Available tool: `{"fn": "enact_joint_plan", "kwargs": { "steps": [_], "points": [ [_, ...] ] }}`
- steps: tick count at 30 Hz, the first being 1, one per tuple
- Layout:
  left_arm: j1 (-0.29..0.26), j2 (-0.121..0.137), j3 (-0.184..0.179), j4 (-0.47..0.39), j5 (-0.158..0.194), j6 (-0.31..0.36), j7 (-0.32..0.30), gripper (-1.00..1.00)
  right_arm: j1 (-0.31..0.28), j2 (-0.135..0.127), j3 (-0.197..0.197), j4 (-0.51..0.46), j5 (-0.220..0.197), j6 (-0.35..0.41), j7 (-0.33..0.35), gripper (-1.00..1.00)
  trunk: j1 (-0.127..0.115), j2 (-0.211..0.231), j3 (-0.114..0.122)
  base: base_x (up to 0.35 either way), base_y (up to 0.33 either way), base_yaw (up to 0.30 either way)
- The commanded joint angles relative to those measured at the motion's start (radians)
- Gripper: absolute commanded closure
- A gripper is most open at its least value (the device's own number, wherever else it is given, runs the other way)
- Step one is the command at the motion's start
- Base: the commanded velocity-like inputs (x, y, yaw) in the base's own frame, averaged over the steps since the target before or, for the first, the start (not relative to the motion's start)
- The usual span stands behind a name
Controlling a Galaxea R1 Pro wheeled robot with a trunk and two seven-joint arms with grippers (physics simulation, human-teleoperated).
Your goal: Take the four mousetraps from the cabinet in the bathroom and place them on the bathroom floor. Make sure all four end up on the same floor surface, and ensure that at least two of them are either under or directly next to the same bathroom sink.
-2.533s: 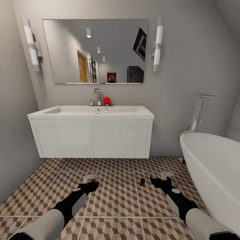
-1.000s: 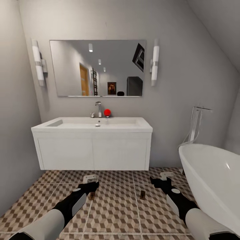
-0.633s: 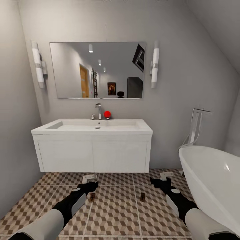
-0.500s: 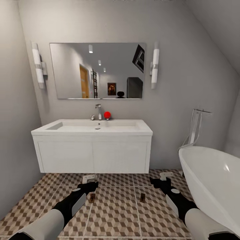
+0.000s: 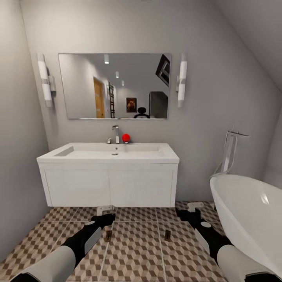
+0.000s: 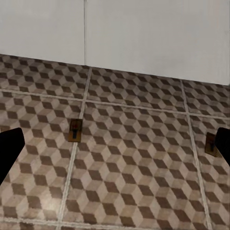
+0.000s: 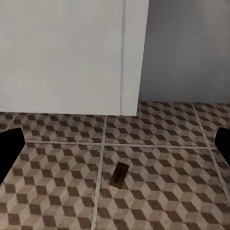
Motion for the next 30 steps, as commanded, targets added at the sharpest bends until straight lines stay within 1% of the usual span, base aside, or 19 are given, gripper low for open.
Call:
{"fn": "enact_joint_plan", "kwargs": {
  "steps": [1, 30],
  "points": [
    [0.0, 0.001, -0.005, -0.002, 0.005, 0.004, 0.007, -1.0, -0.001, -0.001, 0.007, 0.001, -0.011, -0.004, 0.002, -1.0, -0.004, 0.007, 0.002, 0.0, 0.0, 0.0],
    [0.0, 0.001, -0.005, -0.002, 0.005, 0.004, 0.007, -1.0, -0.001, -0.005, 0.006, 0.022, -0.012, -0.003, -0.008, -1.0, -0.115, 0.21, 0.093, 0.0, 0.0, 0.0]
  ]
}}
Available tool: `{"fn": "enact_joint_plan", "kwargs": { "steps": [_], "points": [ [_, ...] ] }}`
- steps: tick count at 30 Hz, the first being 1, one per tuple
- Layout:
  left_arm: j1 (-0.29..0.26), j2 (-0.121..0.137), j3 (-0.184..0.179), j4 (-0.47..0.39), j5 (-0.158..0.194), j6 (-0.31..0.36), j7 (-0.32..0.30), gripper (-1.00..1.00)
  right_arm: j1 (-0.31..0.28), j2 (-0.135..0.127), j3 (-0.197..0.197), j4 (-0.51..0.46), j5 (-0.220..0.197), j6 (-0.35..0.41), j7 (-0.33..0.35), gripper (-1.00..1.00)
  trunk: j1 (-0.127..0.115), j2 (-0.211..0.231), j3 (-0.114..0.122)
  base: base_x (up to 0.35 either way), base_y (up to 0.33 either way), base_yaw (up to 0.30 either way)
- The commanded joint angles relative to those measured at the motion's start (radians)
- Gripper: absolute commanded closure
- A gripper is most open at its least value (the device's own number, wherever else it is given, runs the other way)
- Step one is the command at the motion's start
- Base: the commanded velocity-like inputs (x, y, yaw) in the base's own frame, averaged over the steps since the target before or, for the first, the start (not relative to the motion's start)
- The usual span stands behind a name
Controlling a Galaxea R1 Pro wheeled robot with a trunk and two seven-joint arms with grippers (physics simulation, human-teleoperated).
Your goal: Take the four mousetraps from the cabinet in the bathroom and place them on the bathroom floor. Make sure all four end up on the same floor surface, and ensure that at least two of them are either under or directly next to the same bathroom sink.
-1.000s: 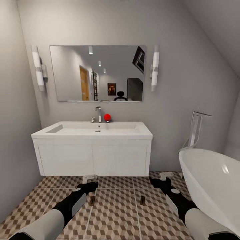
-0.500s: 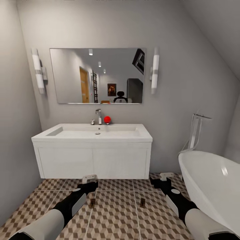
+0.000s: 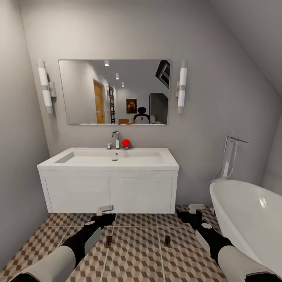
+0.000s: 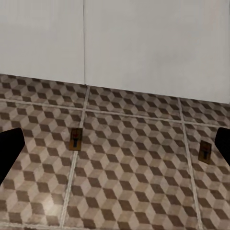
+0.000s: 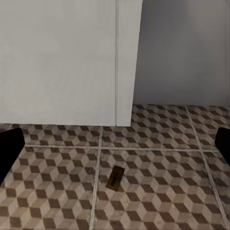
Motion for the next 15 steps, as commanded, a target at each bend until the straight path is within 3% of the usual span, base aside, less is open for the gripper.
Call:
{"fn": "enact_joint_plan", "kwargs": {
  "steps": [1, 15],
  "points": [
    [0.0, 0.001, -0.005, -0.002, 0.004, 0.004, 0.007, -1.0, -0.001, -0.001, 0.007, 0.001, -0.011, -0.004, 0.002, -1.0, -0.004, 0.007, 0.002, 0.0, 0.0, 0.0],
    [0.0, -0.004, -0.005, 0.001, 0.004, 0.004, 0.007, -1.0, -0.001, -0.003, 0.007, 0.002, -0.01, -0.004, 0.002, -1.0, -0.058, 0.105, 0.029, 0.0, 0.0, 0.0]
  ]
}}
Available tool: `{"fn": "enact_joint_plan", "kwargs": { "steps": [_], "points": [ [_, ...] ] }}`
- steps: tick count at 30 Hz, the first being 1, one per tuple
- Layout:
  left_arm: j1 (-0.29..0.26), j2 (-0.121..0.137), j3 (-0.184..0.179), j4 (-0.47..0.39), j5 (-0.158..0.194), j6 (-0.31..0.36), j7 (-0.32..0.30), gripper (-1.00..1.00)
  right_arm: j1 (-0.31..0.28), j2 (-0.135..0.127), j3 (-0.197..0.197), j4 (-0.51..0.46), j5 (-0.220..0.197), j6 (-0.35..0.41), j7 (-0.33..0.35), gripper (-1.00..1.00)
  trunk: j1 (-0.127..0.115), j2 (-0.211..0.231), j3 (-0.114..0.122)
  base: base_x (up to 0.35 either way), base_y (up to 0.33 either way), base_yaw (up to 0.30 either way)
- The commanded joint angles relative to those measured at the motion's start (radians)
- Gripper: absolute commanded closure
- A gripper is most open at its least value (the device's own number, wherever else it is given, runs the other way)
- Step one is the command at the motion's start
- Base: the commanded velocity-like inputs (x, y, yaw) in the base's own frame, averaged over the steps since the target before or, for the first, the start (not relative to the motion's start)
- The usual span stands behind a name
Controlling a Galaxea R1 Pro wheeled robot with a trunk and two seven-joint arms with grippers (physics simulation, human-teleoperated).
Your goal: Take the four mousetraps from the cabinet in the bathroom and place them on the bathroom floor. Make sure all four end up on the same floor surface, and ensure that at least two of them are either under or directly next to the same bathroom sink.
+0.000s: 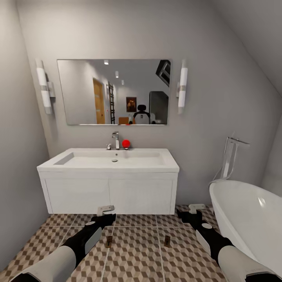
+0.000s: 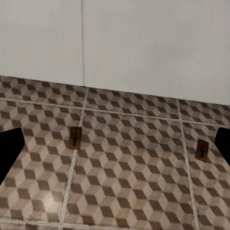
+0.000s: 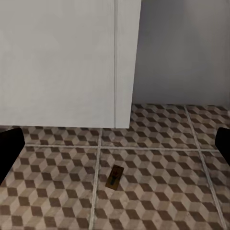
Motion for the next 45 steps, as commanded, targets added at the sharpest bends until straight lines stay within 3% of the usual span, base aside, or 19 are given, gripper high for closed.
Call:
{"fn": "enact_joint_plan", "kwargs": {
  "steps": [1, 12, 35, 45],
  "points": [
    [-0.001, 0.0, -0.007, -0.002, 0.006, 0.004, 0.008, -1.0, -0.001, -0.001, 0.007, 0.001, -0.011, -0.004, 0.002, -1.0, -0.004, 0.007, 0.0, 0.0, 0.0, 0.0],
    [-0.001, -0.001, -0.007, -0.001, 0.006, 0.004, 0.008, -1.0, -0.001, -0.001, 0.007, 0.002, -0.011, -0.004, 0.002, -1.0, -0.046, 0.084, 0.019, 0.0, 0.0, 0.0],
    [-0.001, -0.001, -0.007, 0.001, 0.006, 0.004, 0.008, -1.0, -0.001, -0.001, 0.007, 0.004, -0.011, -0.004, 0.002, -1.0, -0.134, 0.245, 0.088, 0.0, 0.0, 0.0],
    [-0.001, -0.001, -0.007, 0.001, 0.006, 0.003, 0.008, -1.0, -0.001, -0.001, 0.007, 0.004, -0.011, -0.004, 0.002, -1.0, -0.173, 0.315, 0.108, 0.0, 0.0, 0.0]
  ]
}}
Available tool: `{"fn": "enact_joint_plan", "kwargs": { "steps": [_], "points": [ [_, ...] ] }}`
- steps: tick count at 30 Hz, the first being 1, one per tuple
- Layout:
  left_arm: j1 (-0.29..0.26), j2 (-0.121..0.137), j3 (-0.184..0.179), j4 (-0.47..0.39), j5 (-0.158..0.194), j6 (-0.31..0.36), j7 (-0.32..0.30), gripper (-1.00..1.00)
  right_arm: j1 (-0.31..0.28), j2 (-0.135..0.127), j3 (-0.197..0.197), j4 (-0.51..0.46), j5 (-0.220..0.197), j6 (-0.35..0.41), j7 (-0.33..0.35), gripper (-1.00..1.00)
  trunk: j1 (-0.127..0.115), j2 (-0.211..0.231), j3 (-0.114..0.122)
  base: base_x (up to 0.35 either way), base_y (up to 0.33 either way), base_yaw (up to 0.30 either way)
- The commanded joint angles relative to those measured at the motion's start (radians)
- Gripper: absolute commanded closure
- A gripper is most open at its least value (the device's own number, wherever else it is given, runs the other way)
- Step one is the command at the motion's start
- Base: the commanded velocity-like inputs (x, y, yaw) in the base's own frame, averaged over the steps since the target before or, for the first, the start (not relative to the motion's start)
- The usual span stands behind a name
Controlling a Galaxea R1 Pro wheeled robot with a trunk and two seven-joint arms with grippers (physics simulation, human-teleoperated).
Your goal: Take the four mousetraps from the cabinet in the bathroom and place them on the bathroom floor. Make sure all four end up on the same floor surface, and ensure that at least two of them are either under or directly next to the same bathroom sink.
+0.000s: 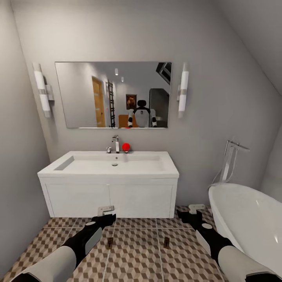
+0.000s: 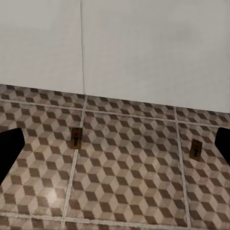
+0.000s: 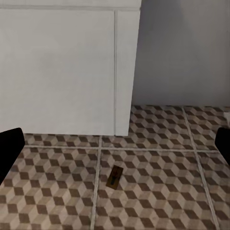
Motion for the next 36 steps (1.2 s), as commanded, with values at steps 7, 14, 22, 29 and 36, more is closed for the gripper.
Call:
{"fn": "enact_joint_plan", "kwargs": {
  "steps": [7, 14, 22, 29, 36],
  "points": [
    [-0.001, 0.001, -0.008, -0.002, 0.007, 0.004, 0.008, -1.0, -0.001, -0.001, 0.007, 0.001, -0.011, -0.004, 0.002, -1.0, -0.027, 0.049, 0.012, 0.0, 0.0, 0.0],
    [-0.001, 0.0, -0.008, -0.002, 0.007, 0.004, 0.008, -1.0, -0.001, -0.001, 0.007, 0.001, -0.011, -0.004, 0.002, -1.0, -0.054, 0.098, 0.031, 0.0, 0.0, 0.0],
    [-0.001, 0.0, -0.008, -0.002, 0.007, 0.004, 0.008, -1.0, -0.001, -0.001, 0.007, 0.001, -0.011, -0.004, 0.002, -1.0, -0.085, 0.154, 0.056, 0.0, 0.0, 0.0],
    [-0.001, -0.001, -0.008, -0.002, 0.007, 0.004, 0.008, -1.0, 0.0, -0.001, 0.007, 0.001, -0.011, -0.004, 0.002, -1.0, -0.111, 0.203, 0.078, 0.0, 0.0, 0.0],
    [-0.001, -0.001, -0.008, -0.001, 0.007, 0.004, 0.008, -1.0, -0.001, -0.001, 0.007, 0.001, -0.011, -0.004, 0.002, -1.0, -0.138, 0.252, 0.1, 0.0, 0.0, 0.0]
  ]
}}
